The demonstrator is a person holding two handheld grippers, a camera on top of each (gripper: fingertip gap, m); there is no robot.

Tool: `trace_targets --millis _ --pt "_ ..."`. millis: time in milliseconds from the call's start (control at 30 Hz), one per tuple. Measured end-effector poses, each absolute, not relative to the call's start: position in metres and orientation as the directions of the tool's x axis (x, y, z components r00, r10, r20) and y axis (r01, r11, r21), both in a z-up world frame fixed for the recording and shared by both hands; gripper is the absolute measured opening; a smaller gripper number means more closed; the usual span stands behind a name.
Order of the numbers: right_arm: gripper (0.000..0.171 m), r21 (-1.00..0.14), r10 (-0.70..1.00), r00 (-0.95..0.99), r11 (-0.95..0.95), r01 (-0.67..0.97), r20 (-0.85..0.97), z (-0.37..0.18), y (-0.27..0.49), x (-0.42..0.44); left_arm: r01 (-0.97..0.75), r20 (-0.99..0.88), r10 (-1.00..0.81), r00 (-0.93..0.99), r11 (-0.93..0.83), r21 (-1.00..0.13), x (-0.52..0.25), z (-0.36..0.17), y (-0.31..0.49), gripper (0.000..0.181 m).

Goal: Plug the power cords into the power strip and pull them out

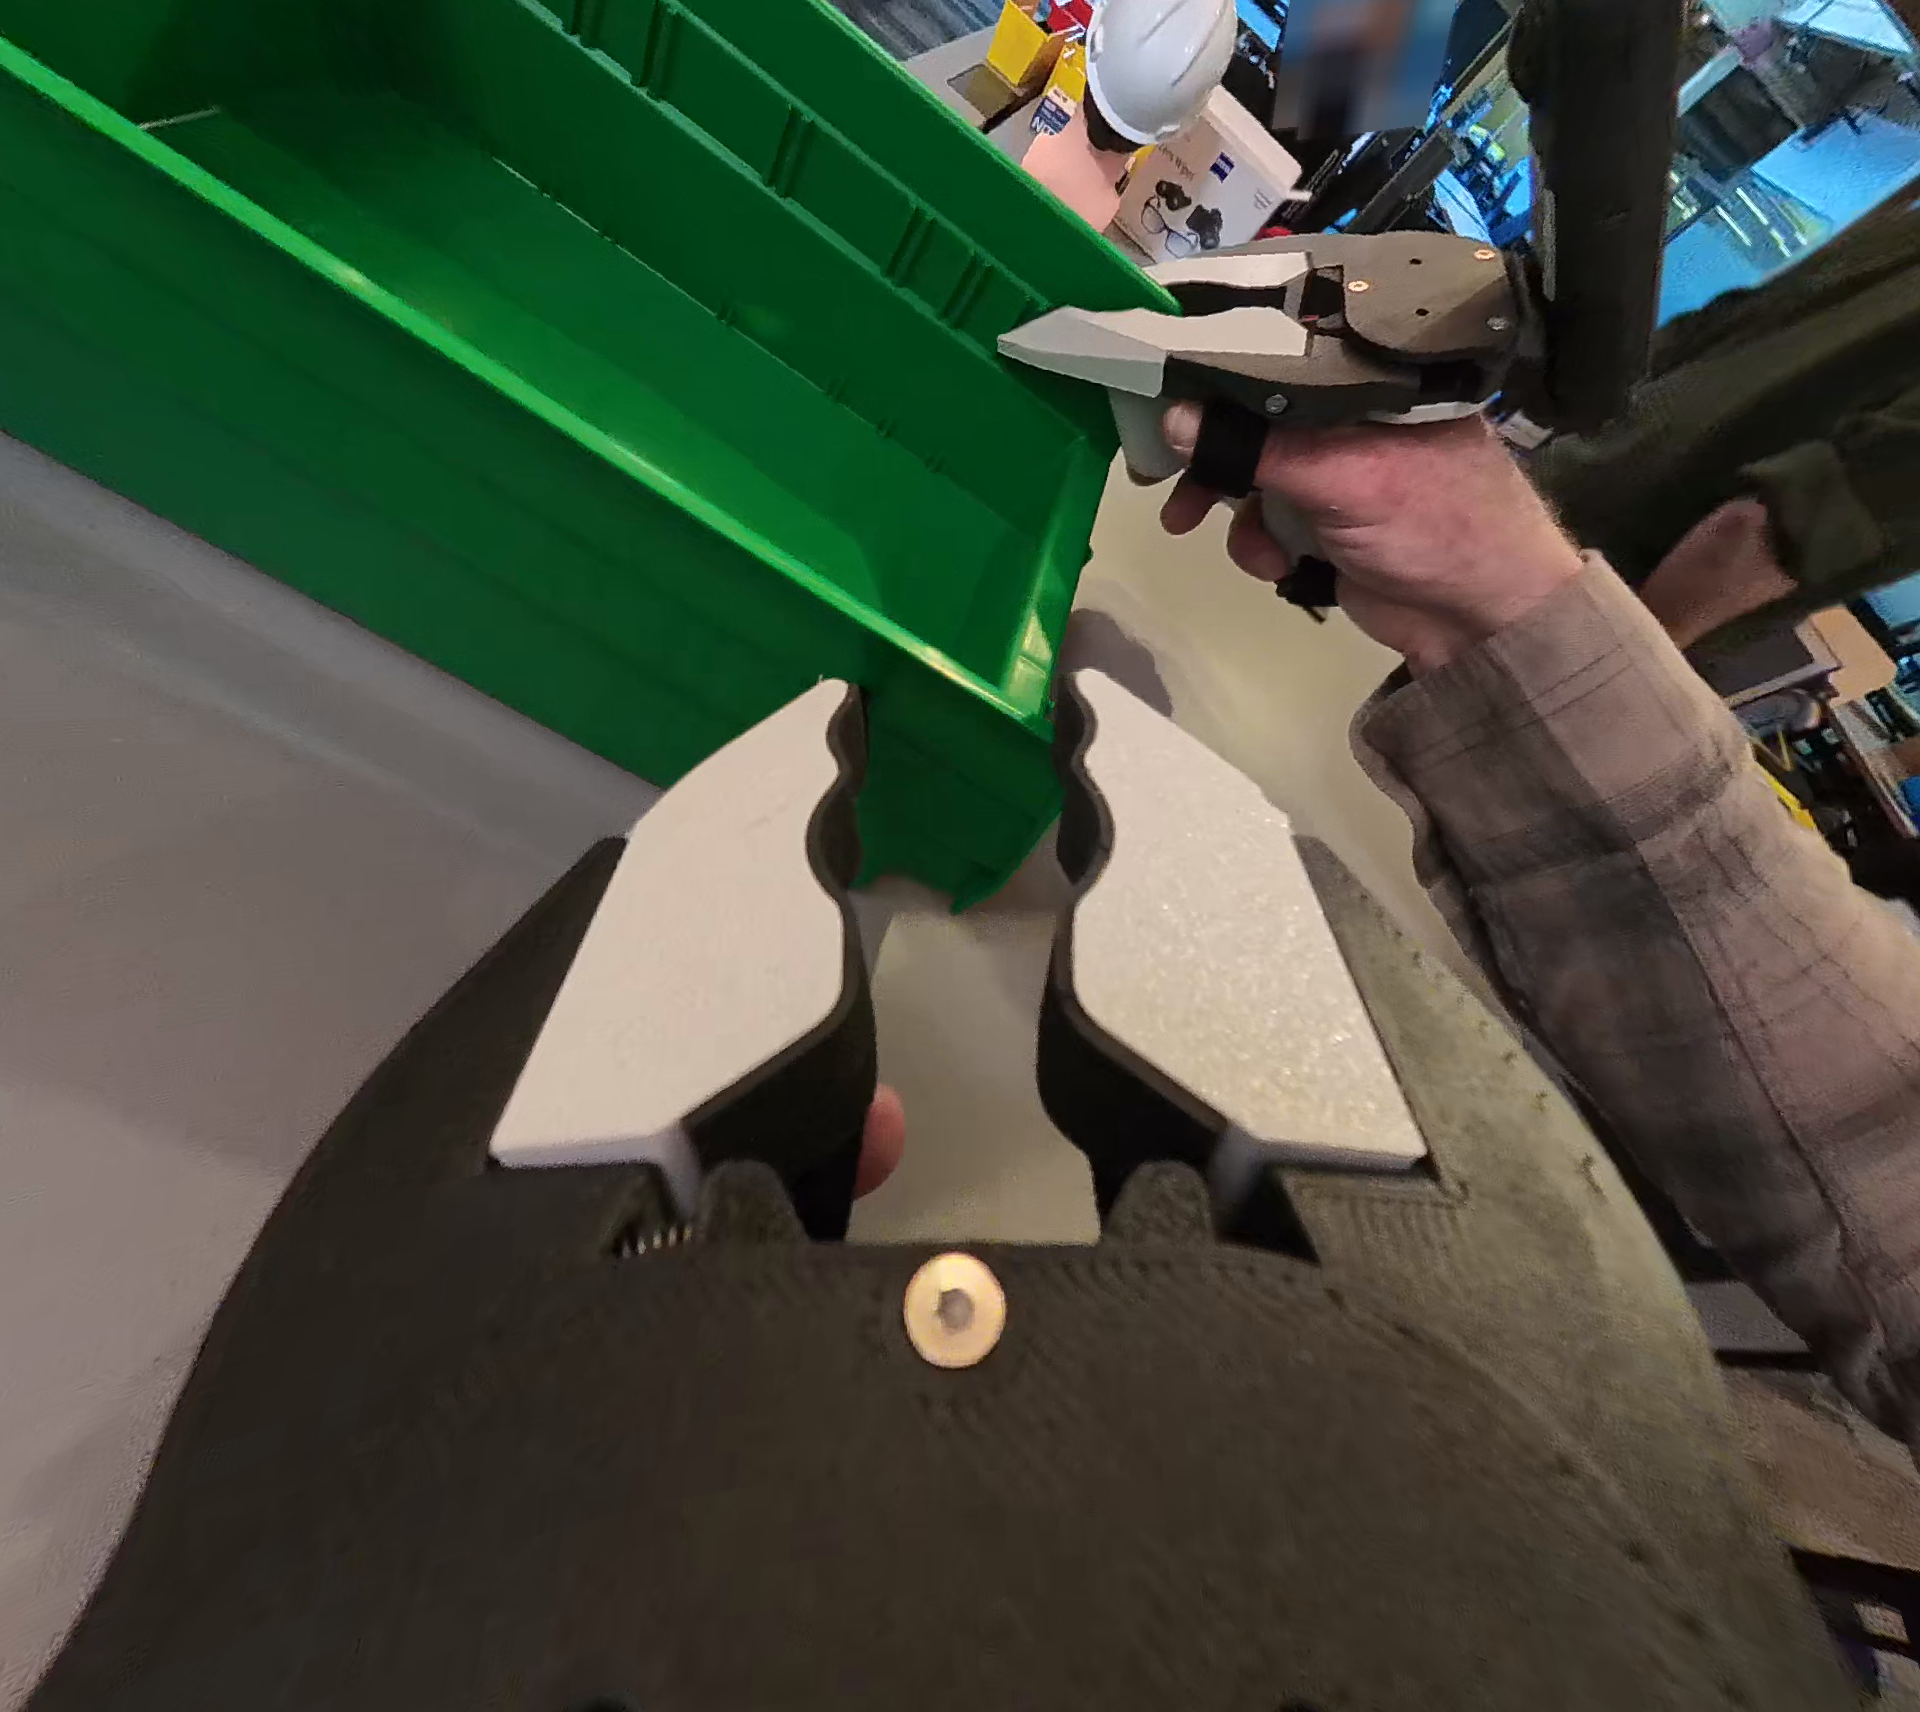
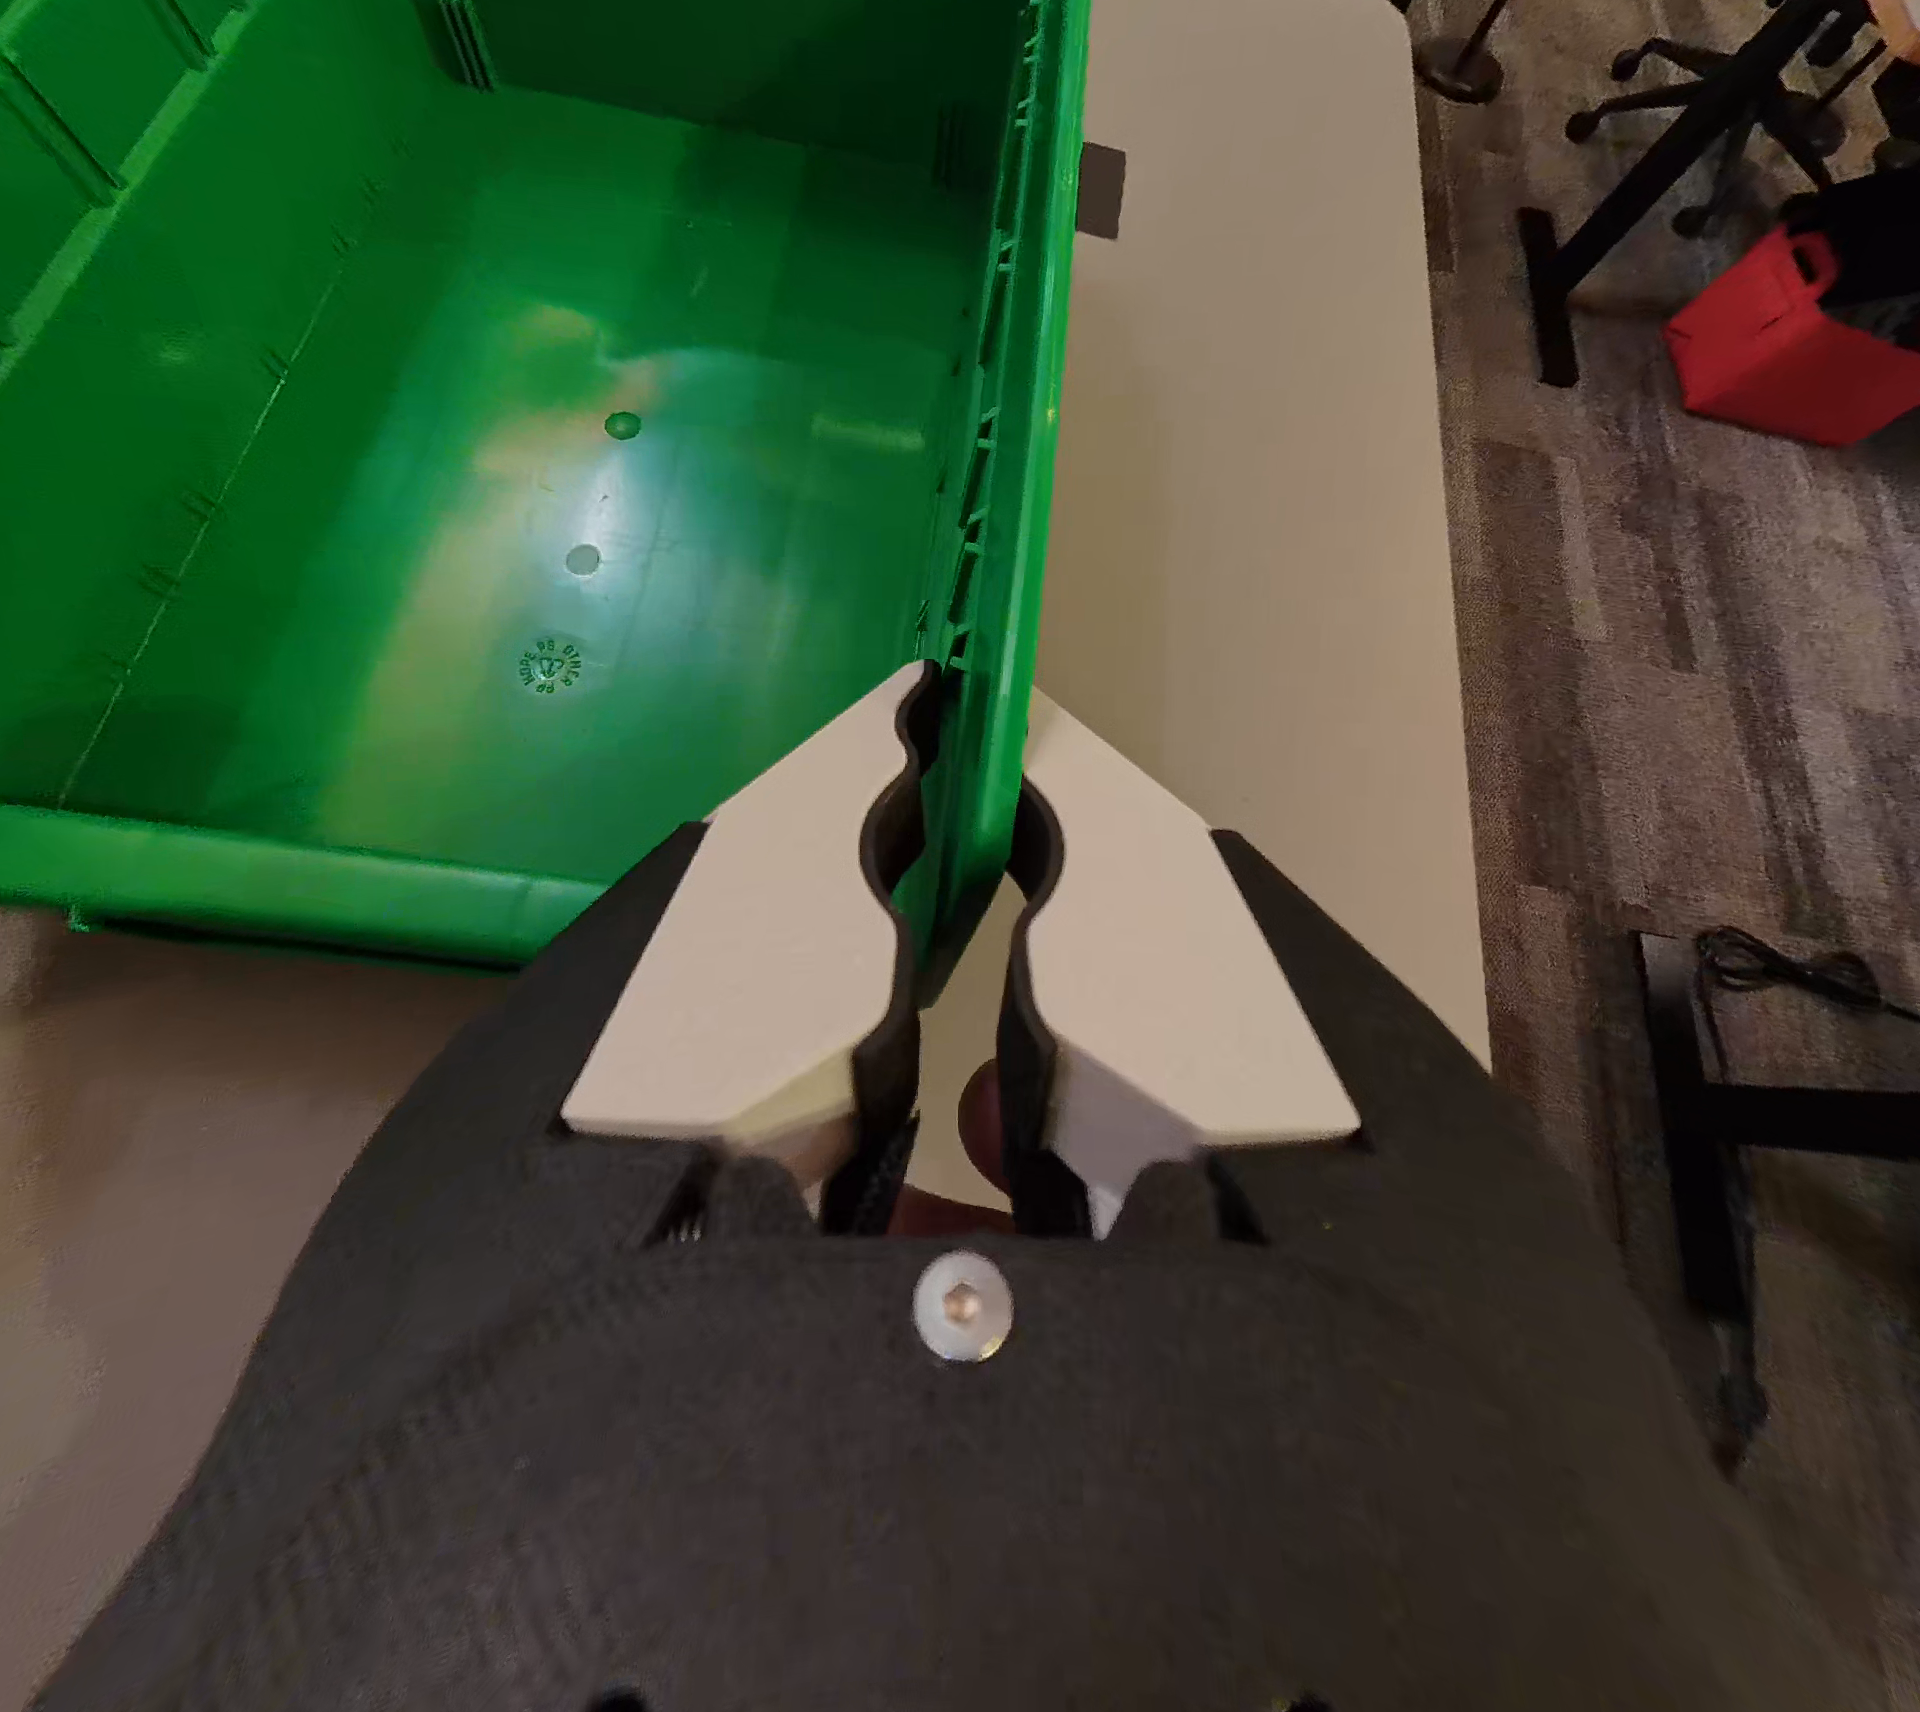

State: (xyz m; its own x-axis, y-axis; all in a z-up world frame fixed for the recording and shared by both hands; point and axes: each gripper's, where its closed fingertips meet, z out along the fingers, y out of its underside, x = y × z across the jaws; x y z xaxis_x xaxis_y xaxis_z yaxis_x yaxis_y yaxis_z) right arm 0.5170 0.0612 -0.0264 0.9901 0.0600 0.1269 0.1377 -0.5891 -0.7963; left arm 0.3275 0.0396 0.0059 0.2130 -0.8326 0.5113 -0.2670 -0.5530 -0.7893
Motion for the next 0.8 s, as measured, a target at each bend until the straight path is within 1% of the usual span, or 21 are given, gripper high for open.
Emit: trace_targets --millis 67,200,233,300,367,433,533,667,733,800 --pt "0.005 -0.794 0.059 0.987 -0.589 0.153 0.147 -0.026 0.065 0.524 -0.255 0.515 -0.827 0.225 -0.56 -0.788 0.335 0.006 0.04 0.033" --pt "0.005 -0.8 0.05 0.99 -0.585 0.134 0.128 -0.027 0.068 0.532 -0.233 0.517 -0.824 0.232 -0.563 -0.793 0.342 0.006 0.041 0.033" --pt "0.007 -0.797 0.058 0.99 -0.588 0.141 0.131 -0.028 0.068 0.532 -0.232 0.517 -0.825 0.227 -0.561 -0.794 0.342 0.006 0.04 0.034" --pt "0.029 -0.79 0.063 0.988 -0.594 0.152 0.142 -0.028 0.067 0.532 -0.238 0.515 -0.83 0.213 -0.555 -0.797 0.338 0.007 0.039 0.042" --pt "0.048 -0.798 0.033 0.985 -0.581 0.159 0.172 -0.018 0.062 0.538 -0.213 0.502 -0.841 0.203 -0.538 -0.815 0.329 0.015 0.04 0.045" --pt "0.053 -0.835 -0.003 0.98 -0.524 0.169 0.2 0.006 0.058 0.541 -0.204 0.473 -0.86 0.191 -0.506 -0.838 0.313 0.025 0.041 0.046" --pt "0.051 -0.876 0.005 0.964 -0.416 0.245 0.268 0.058 0.058 0.521 -0.165 0.406 -0.888 0.215 -0.443 -0.881 0.278 0.043 0.052 0.045" --pt "0.047 -0.897 0.136 0.924 -0.225 0.38 0.357 0.132 0.072 0.441 -0.126 0.288 -0.919 0.269 -0.33 -0.936 0.223 0.072 0.073 0.043" --pt "0.046 -0.899 0.206 0.897 -0.124 0.42 0.391 0.165 0.079 0.392 -0.127 0.163 -0.932 0.325 -0.214 -0.968 0.192 0.089 0.087 0.043" --pt "0.042 -0.906 0.292 0.868 -0.012 0.423 0.401 0.193 0.084 0.34 -0.13 0.038 -0.925 0.379 -0.094 -0.987 0.161 0.107 0.099 0.043"
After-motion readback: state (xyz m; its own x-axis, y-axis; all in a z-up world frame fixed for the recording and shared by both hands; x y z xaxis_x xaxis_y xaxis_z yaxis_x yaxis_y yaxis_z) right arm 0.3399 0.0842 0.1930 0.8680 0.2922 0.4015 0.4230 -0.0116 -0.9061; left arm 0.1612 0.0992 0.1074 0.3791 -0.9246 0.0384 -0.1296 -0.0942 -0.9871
